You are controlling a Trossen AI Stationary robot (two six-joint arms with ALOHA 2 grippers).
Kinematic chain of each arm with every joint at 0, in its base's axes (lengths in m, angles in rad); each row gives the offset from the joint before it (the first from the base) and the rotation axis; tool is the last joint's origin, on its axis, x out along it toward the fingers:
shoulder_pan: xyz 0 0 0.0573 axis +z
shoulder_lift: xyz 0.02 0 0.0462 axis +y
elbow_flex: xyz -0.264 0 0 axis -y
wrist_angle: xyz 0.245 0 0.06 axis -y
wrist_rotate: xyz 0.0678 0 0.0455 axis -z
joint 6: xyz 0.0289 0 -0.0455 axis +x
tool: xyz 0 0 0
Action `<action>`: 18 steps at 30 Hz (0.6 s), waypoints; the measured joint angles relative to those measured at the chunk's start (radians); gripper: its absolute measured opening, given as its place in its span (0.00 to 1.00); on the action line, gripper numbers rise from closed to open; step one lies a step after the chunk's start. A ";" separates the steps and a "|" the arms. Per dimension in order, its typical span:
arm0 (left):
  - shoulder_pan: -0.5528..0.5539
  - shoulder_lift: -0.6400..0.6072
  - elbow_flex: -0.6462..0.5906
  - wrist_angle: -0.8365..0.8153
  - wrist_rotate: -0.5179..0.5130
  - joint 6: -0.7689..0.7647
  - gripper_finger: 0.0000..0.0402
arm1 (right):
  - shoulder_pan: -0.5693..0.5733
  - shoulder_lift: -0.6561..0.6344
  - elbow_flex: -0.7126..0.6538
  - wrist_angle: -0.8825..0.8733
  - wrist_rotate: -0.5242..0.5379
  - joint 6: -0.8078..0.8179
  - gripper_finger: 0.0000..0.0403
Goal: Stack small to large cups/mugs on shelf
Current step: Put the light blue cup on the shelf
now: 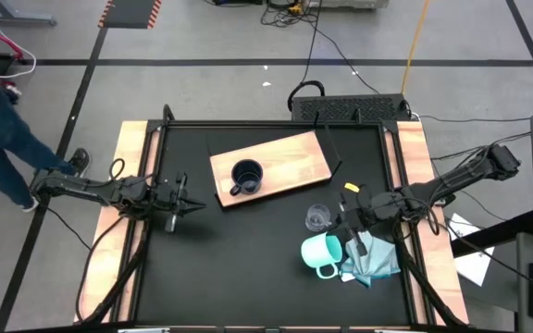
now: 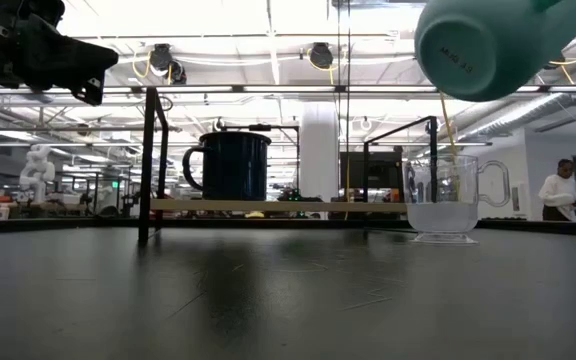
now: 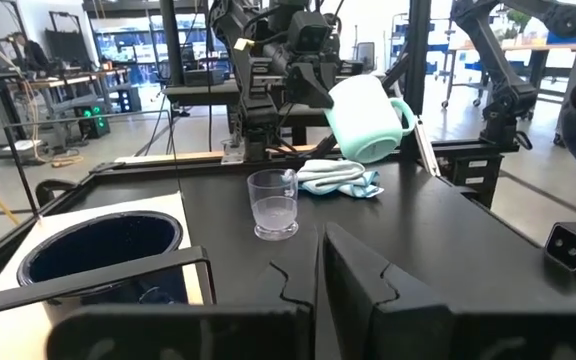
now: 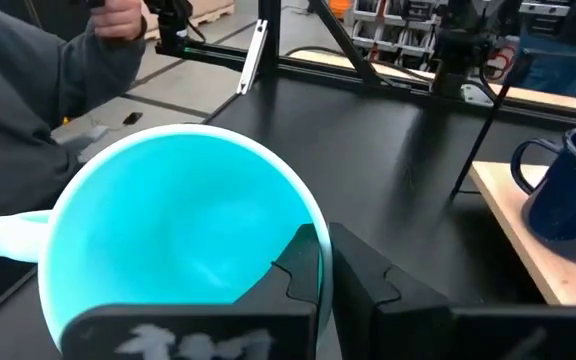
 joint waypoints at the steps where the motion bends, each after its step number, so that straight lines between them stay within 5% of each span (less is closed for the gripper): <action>1: 0.000 0.000 0.000 0.000 0.000 0.008 0.06 | -0.002 0.000 0.000 0.000 0.001 -0.009 0.00; 10: 0.000 0.000 0.000 -0.019 0.000 0.029 0.06 | -0.091 0.000 0.000 0.063 0.006 -0.062 0.00; 18: 0.000 0.000 0.000 -0.023 0.000 0.025 0.06 | -0.316 -0.007 0.089 0.020 -0.060 -0.074 0.00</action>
